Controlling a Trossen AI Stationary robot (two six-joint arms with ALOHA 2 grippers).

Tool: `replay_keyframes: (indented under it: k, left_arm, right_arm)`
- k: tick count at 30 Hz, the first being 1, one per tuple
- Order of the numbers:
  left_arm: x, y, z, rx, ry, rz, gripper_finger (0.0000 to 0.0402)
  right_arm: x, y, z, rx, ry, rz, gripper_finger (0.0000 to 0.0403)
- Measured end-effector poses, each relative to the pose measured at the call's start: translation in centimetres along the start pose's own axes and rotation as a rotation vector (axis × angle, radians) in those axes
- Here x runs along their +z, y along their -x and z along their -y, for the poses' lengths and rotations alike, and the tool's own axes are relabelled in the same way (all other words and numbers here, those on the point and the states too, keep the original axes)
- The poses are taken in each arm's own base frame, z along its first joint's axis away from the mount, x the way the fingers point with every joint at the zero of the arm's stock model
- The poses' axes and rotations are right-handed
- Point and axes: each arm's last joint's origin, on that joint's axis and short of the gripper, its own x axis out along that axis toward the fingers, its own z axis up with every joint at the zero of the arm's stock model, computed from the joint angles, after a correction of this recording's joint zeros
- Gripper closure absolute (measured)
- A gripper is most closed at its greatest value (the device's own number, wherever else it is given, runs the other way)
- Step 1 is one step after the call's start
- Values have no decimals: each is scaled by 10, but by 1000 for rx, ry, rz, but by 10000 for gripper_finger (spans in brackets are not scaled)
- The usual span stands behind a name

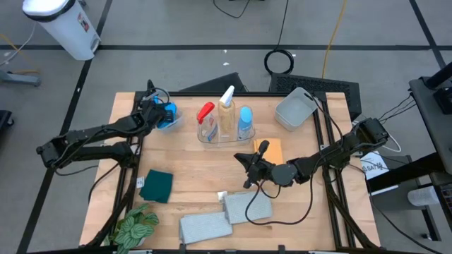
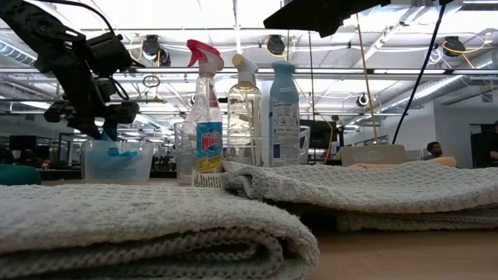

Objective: Pick & Place Kitchen Items
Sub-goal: Put the blue sponge into the white bin, then put the yellow microfiber towel into the gray bin

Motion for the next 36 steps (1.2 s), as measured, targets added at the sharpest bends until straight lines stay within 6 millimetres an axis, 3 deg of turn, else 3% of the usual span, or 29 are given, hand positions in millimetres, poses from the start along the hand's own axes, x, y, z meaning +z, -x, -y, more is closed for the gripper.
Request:
replay_keyframes:
  k: [36]
  left_arm:
    - [-2, 0, 2, -53, -27, -44, 243]
  right_arm:
    - [0, 0, 0, 0, 0, 0, 399]
